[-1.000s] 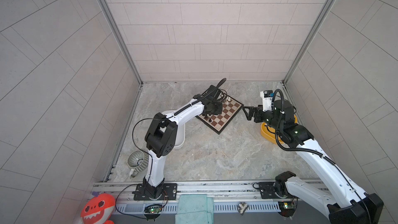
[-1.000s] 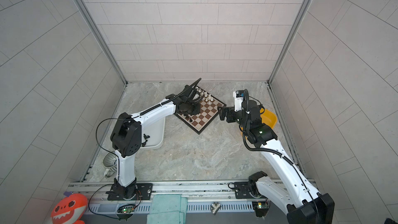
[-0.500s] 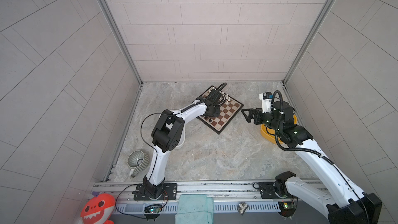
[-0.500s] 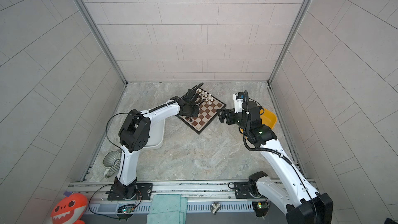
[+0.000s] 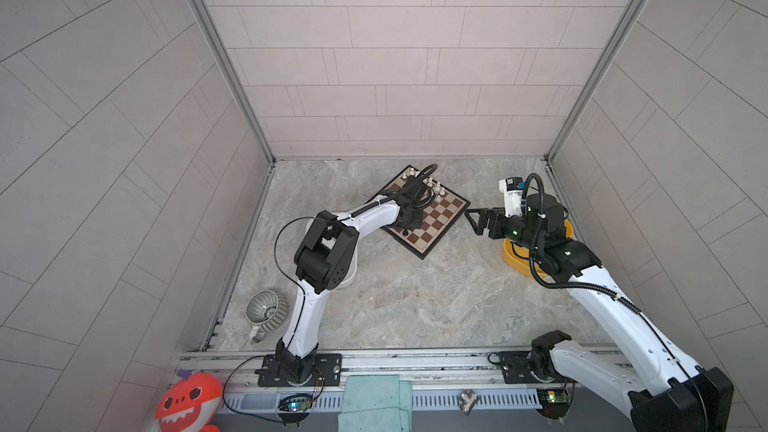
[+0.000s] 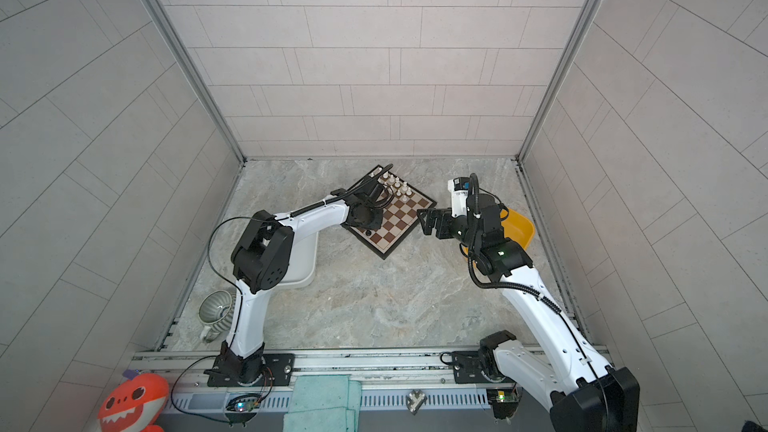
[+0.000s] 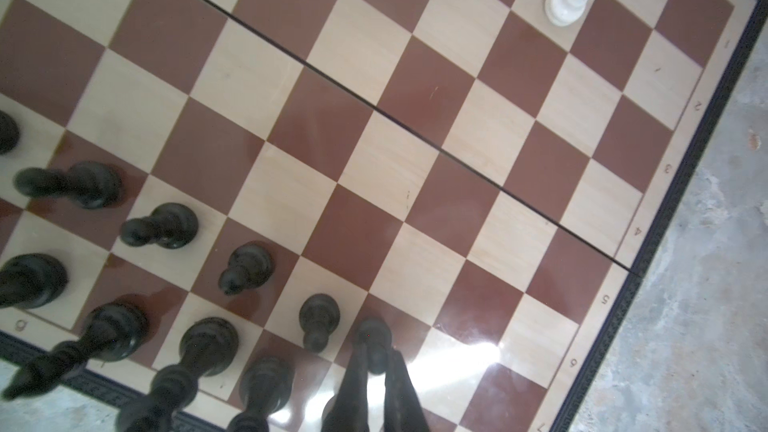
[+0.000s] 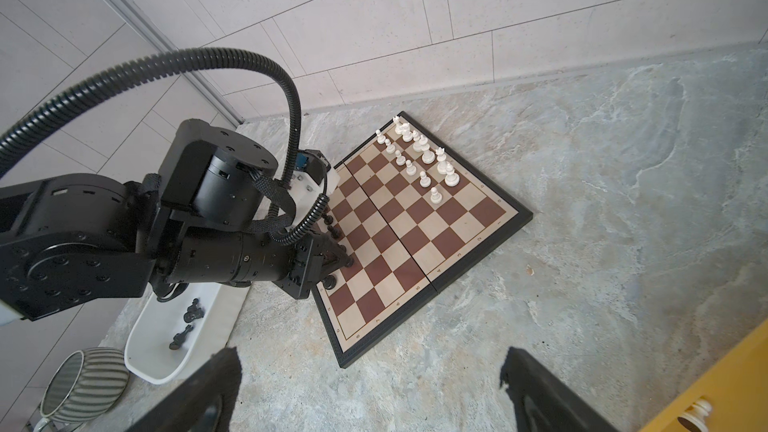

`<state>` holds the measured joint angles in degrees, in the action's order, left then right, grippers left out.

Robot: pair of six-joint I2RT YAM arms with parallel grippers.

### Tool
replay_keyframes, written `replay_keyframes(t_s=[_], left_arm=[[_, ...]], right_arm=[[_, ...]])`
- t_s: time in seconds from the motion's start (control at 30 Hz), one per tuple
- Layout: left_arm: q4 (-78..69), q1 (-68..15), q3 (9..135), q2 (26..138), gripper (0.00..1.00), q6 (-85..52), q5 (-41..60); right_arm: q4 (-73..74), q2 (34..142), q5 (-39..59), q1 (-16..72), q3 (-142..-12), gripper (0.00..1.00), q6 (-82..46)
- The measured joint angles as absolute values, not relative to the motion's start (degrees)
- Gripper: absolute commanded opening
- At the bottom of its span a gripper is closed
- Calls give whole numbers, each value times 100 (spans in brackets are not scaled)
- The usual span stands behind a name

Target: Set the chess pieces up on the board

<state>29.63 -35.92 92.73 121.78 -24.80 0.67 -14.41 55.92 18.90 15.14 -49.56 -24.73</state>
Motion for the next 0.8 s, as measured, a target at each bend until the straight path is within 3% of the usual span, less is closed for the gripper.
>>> replay_keyframes(t_s=[0.43, 0.8], left_arm=[[2923, -3592, 9220, 12151, 20, -2541, 169], [3293, -3592, 9470, 12095, 29, -2591, 366]], right_arm=[[-1435, 5669, 1911, 1431, -4956, 100, -2558], [-1433, 5669, 1914, 1409, -4956, 100, -2580]])
